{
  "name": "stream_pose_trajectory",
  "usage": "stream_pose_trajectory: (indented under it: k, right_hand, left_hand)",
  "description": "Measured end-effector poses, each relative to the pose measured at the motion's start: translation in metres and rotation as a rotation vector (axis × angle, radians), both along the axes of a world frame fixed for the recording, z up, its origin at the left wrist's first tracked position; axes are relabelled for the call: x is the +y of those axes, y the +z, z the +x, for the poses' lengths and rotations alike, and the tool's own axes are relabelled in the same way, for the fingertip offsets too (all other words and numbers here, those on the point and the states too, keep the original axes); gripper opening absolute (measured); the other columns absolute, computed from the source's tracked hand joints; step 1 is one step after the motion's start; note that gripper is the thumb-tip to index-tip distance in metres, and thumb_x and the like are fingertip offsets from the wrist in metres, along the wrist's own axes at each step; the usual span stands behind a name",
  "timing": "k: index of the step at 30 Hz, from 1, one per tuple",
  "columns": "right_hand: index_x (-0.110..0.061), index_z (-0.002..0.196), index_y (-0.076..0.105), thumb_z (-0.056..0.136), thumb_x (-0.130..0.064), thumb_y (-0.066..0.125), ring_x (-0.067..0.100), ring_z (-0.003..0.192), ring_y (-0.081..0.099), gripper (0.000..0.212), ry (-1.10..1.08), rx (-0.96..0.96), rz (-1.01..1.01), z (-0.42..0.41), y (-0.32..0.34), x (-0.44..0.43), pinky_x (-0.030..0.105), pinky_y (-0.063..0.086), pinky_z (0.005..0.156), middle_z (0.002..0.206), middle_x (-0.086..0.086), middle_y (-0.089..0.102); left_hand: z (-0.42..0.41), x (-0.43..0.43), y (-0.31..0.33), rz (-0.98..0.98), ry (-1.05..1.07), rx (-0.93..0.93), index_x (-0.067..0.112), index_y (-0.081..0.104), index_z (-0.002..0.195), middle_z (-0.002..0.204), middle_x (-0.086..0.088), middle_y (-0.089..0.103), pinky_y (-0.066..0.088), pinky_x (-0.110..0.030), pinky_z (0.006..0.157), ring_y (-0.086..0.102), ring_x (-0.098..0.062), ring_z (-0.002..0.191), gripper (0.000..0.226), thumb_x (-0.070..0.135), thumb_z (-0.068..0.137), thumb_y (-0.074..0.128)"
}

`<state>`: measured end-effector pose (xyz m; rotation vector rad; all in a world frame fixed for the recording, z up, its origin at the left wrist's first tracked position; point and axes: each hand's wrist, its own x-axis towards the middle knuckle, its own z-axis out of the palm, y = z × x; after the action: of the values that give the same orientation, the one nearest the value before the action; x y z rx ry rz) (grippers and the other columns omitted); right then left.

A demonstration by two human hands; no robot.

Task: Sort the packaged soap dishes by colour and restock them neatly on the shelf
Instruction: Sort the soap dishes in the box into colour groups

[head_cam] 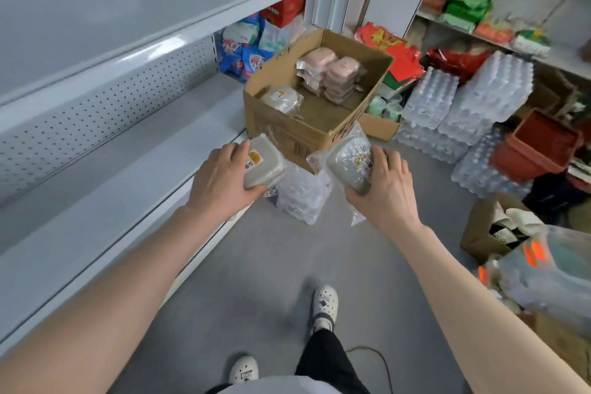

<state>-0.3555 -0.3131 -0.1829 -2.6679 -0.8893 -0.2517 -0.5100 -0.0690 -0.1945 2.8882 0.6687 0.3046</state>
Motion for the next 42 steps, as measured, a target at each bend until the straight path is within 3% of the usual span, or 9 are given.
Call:
stream_pose_trajectory:
  k: [10, 15, 21, 25, 32, 38, 40, 42]
  right_hand:
    - [-0.01, 0.146, 0.034, 0.077, -0.041, 0.071, 0.033, 0.124, 0.043, 0.085, 0.221, 0.014, -0.003, 0.228, 0.001, 0.081, 0.046, 0.038, 0.104, 0.136, 0.011, 0.045]
    - [-0.019, 0.147, 0.032, 0.074, -0.034, 0.076, 0.037, 0.128, 0.042, 0.086, 0.428, 0.01, -0.148, 0.306, -0.012, 0.146, 0.054, 0.036, 0.104, 0.141, 0.011, 0.045]
    - [-0.032, 0.146, 0.028, 0.079, -0.041, 0.072, 0.025, 0.13, 0.04, 0.081, 0.764, -0.04, -0.612, 0.33, -0.065, 0.218, 0.043, 0.028, 0.11, 0.142, 0.0, 0.045]
    - [-0.035, 0.147, 0.028, 0.076, -0.031, 0.078, 0.024, 0.137, 0.035, 0.087, 0.96, 0.008, -0.767, 0.327, -0.096, 0.246, 0.042, 0.026, 0.112, 0.152, -0.001, 0.034]
    - [-0.036, 0.134, 0.037, 0.077, -0.01, 0.072, 0.022, 0.143, 0.024, 0.071, 1.101, 0.06, -0.75, 0.33, -0.141, 0.277, 0.037, 0.015, 0.119, 0.151, -0.003, 0.033]
    - [-0.034, 0.142, 0.036, 0.085, -0.004, 0.065, 0.024, 0.147, 0.018, 0.07, 1.095, 0.191, -0.727, 0.338, -0.151, 0.277, 0.038, 0.027, 0.118, 0.158, 0.0, 0.021]
    - [-0.037, 0.142, 0.036, 0.083, -0.009, 0.07, 0.023, 0.145, 0.025, 0.073, 1.13, 0.176, -0.7, 0.347, -0.142, 0.274, 0.038, 0.035, 0.114, 0.157, -0.003, 0.024]
    - [-0.034, 0.144, 0.034, 0.085, -0.016, 0.068, 0.021, 0.131, 0.046, 0.07, 1.118, 0.173, -0.594, 0.36, -0.124, 0.271, 0.034, 0.046, 0.103, 0.152, -0.004, 0.034]
  left_hand:
    - [0.142, 0.034, -0.019, -0.041, 0.261, 0.008, 0.011, 0.041, 0.137, 0.119, -0.015, 0.055, 0.048, -0.044, 0.085, 0.054, -0.038, 0.103, 0.087, 0.048, 0.068, 0.078]
    - [0.178, 0.053, -0.03, -0.084, 0.426, 0.026, 0.012, 0.038, 0.14, 0.125, -0.015, 0.053, 0.046, -0.043, 0.089, 0.052, -0.038, 0.106, 0.09, 0.049, 0.069, 0.078]
    - [0.191, 0.086, -0.047, -0.131, 0.514, 0.041, 0.009, 0.04, 0.14, 0.126, -0.015, 0.053, 0.046, -0.043, 0.09, 0.053, -0.039, 0.105, 0.09, 0.046, 0.068, 0.078]
    - [0.191, 0.109, -0.06, -0.142, 0.558, 0.061, 0.007, 0.043, 0.139, 0.122, -0.015, 0.055, 0.049, -0.043, 0.086, 0.056, -0.04, 0.1, 0.091, 0.043, 0.064, 0.081]
    - [0.195, 0.135, -0.07, -0.142, 0.597, 0.079, 0.004, 0.047, 0.138, 0.121, -0.016, 0.058, 0.051, -0.043, 0.087, 0.059, -0.04, 0.099, 0.095, 0.044, 0.059, 0.085]
    - [0.207, 0.132, -0.069, -0.113, 0.609, 0.081, 0.004, 0.046, 0.138, 0.123, -0.015, 0.057, 0.05, -0.042, 0.09, 0.059, -0.038, 0.101, 0.096, 0.045, 0.061, 0.085]
    - [0.214, 0.126, -0.065, -0.103, 0.611, 0.073, 0.006, 0.046, 0.138, 0.124, -0.013, 0.057, 0.049, -0.043, 0.092, 0.058, -0.036, 0.103, 0.094, 0.044, 0.061, 0.084]
    - [0.223, 0.118, -0.061, -0.075, 0.601, 0.077, 0.011, 0.045, 0.139, 0.127, -0.01, 0.056, 0.047, -0.046, 0.094, 0.057, -0.035, 0.106, 0.091, 0.045, 0.062, 0.08]
